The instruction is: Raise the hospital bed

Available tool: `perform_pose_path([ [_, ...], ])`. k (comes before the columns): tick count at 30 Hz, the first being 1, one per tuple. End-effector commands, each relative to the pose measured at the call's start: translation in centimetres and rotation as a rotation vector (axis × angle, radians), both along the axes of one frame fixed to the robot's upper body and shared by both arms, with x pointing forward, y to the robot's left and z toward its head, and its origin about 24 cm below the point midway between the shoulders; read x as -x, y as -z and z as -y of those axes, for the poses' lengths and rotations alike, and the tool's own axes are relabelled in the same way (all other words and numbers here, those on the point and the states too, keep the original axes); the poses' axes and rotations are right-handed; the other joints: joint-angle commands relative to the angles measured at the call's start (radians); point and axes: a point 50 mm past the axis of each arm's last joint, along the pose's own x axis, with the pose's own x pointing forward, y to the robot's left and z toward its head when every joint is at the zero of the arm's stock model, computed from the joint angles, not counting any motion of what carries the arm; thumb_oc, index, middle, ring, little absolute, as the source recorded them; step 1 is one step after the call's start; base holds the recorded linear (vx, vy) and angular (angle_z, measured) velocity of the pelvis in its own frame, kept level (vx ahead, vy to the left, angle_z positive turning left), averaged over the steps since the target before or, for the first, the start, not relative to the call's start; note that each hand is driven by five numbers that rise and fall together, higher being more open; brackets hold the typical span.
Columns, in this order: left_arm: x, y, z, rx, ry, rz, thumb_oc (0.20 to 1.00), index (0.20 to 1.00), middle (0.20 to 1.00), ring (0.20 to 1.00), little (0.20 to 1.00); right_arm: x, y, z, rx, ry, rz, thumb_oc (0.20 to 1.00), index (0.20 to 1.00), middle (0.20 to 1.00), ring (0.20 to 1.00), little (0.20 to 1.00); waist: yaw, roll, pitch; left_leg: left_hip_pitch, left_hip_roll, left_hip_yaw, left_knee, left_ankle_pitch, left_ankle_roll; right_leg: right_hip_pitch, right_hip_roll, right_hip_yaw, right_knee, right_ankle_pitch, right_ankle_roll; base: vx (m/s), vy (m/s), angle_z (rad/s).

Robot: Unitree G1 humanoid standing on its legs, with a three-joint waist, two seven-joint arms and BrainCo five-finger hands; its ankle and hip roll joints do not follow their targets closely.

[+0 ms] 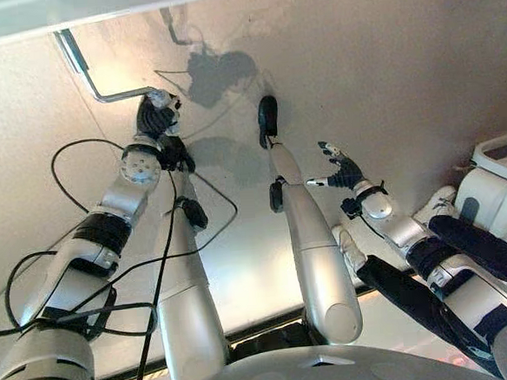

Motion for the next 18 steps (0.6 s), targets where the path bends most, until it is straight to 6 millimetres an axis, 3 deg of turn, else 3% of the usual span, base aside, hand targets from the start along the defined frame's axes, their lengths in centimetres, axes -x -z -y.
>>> perform_pose_path([
  [1,2.2,-4.9,6.5,0.079,0.399,0.251,0.200,0.200,0.200,0.200,0.200,2.2,2.0,3.1,0.071,0.056,-0.088,1.000,1.000,1.000,1.000,1.000,0.031,0.046,-0.012,0.070,0.001,-0.085,-0.033,0.015,-0.076,0.024,0.031,-0.057,0.079,-0.070,0.101,-0.02,-0.096,-0.08],
  [8,6.7,-5.5,4.2,0.124,0.475,0.276,0.200,0.200,0.200,0.200,0.200,5.6,4.9,6.9,0.094,0.179,-0.217,1.000,1.000,1.000,1.000,1.000,0.084,0.104,-0.012,0.098,-0.019,-0.100,-0.038,0.017,-0.076,0.059,0.003,-0.085,0.120,-0.097,0.097,0.00,-0.009,0.06],
  [18,10.0,-5.5,0.4,0.058,0.407,0.244,0.200,0.200,0.200,0.200,0.200,7.7,6.5,8.2,0.096,0.224,-0.289,1.000,1.000,1.000,1.000,1.000,0.147,0.134,-0.012,0.095,-0.050,-0.122,-0.037,0.007,-0.062,0.093,-0.040,-0.125,0.126,-0.101,0.102,0.01,0.063,0.20],
])
